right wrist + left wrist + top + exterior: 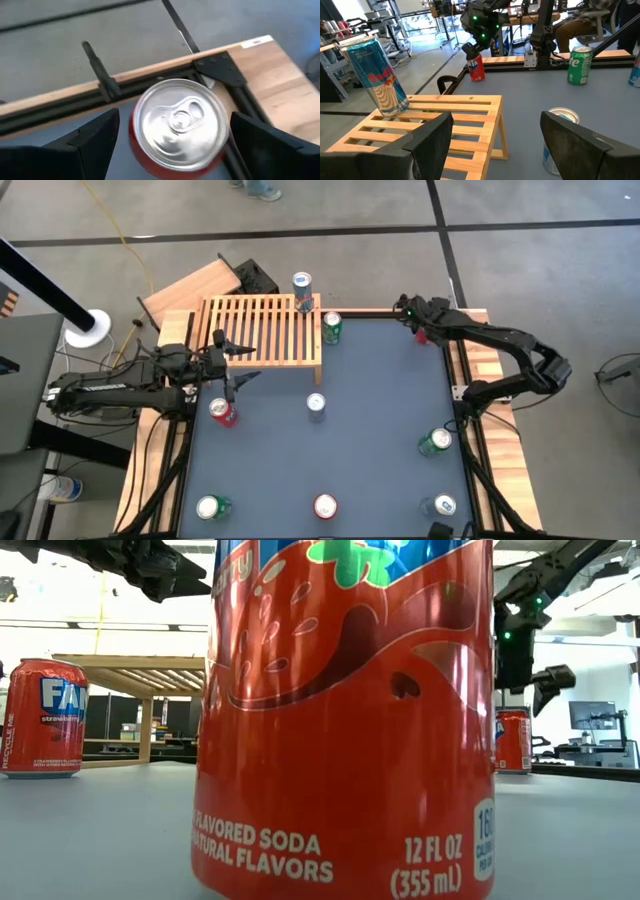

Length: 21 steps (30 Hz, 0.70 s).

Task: Place canned beverage on shelf
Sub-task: Put the top right red soda can on the shelf

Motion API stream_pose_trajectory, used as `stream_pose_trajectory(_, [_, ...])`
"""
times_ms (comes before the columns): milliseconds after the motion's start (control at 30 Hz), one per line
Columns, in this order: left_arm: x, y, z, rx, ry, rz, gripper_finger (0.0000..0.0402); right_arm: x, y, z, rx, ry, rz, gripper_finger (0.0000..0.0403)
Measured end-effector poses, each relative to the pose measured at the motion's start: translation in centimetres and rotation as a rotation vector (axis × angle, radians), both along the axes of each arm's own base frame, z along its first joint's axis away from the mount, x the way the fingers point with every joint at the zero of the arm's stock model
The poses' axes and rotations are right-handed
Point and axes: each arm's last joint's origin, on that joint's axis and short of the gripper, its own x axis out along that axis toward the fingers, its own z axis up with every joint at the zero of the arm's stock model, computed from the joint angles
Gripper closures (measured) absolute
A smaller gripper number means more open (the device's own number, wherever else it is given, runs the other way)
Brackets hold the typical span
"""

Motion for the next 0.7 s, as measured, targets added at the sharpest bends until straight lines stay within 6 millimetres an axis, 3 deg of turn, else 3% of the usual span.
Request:
stream_pose_trajectory(467, [0.0, 0.0, 0.0, -0.019, -0.005, 0.001, 0.0109, -0.2, 0.1, -1.6, -0.061, 0.013, -0.016, 0.0038])
stream_pose_trajectory(700, [0.0, 0.0, -0.1, -0.021, 0.005, 0.001, 0.0109, -0.5, 0.0, -2.5, -0.043, -0.025, -0.025, 0.007])
